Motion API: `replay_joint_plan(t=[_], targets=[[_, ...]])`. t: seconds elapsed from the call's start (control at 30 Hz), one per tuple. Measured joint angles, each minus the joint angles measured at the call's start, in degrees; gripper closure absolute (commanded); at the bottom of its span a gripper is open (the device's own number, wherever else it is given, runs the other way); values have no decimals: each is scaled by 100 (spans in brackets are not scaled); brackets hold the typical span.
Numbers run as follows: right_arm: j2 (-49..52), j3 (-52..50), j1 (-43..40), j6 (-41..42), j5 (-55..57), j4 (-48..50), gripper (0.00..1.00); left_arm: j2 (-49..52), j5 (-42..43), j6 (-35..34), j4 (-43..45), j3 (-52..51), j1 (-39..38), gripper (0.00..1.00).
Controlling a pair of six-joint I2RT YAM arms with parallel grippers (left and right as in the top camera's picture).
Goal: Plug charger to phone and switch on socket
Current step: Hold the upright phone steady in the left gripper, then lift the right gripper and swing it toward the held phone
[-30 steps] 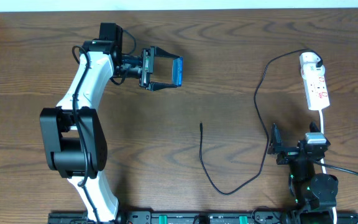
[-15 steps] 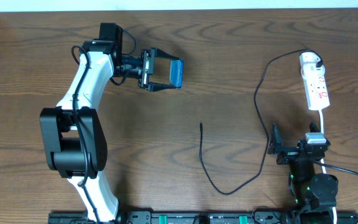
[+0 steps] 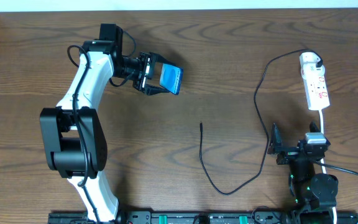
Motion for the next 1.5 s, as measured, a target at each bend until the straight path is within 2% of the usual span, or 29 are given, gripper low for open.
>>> replay_joint_plan(t=[0.57,0.7,0.93,1.13,1.37,1.5], targets=[[0,0,0,0,0,24,1,0,-109,76,0,0,-87,93],[0,0,2,2,-13,400,1,0,-109,76,0,0,-129,93],[0,0,2,37,-579,968,1,0,-107,76,24,0,-129,93],[74,232,0,120,-841,643,1,0,-107,76,131,0,-129,93],[1156,1325,0,151,-1049,251,1,0,-109,79,157,0,-129,93],[2382,2208,0,151,-1565,-52,1,0,-109,76,160,0,-127,93]])
